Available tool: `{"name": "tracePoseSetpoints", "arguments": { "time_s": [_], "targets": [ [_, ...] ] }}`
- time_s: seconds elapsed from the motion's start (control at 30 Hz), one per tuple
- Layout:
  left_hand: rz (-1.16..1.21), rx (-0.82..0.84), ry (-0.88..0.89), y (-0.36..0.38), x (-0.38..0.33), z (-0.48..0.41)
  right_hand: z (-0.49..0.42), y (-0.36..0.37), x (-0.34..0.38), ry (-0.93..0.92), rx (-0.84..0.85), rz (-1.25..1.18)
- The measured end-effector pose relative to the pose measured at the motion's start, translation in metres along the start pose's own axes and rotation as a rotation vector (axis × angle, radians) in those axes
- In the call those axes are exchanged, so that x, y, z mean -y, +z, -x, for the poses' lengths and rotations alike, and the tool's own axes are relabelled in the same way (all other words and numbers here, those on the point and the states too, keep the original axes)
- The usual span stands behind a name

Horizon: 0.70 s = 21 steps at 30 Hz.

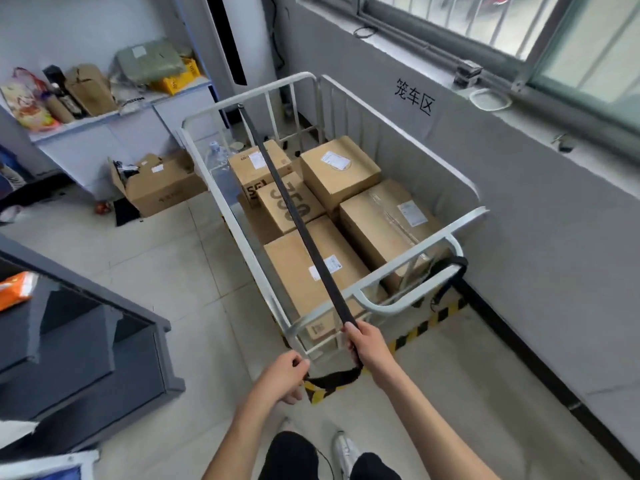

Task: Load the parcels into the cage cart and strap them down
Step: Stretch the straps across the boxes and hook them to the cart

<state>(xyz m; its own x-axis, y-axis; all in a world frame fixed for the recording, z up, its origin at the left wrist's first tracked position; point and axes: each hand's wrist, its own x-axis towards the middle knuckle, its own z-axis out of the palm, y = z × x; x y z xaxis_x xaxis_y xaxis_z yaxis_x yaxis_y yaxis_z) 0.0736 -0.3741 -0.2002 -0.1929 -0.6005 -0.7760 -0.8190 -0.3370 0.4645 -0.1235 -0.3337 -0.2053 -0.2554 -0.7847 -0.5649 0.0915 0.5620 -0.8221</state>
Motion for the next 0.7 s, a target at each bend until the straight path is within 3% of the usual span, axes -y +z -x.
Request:
{"name": "tracePoseSetpoints", "arguments": {
  "time_s": [0.13, 0.4, 0.7],
  "targets": [
    [-0.171, 0.104, -0.037, 0.019, -0.020, 0.007, 0.021, -0.010, -0.022, -0.001, 0.012, -0.013],
    [0.012, 0.039, 0.127, 0.035, -0.079, -0.031, 0.020, -0.002, -0.051, 0.077, -0.033, 0.088],
    [0.098, 0.092, 0.116, 0.011, -0.102, -0.110, -0.041, 0.005, -0.029, 0.208, -0.123, 0.031]
  ]
}}
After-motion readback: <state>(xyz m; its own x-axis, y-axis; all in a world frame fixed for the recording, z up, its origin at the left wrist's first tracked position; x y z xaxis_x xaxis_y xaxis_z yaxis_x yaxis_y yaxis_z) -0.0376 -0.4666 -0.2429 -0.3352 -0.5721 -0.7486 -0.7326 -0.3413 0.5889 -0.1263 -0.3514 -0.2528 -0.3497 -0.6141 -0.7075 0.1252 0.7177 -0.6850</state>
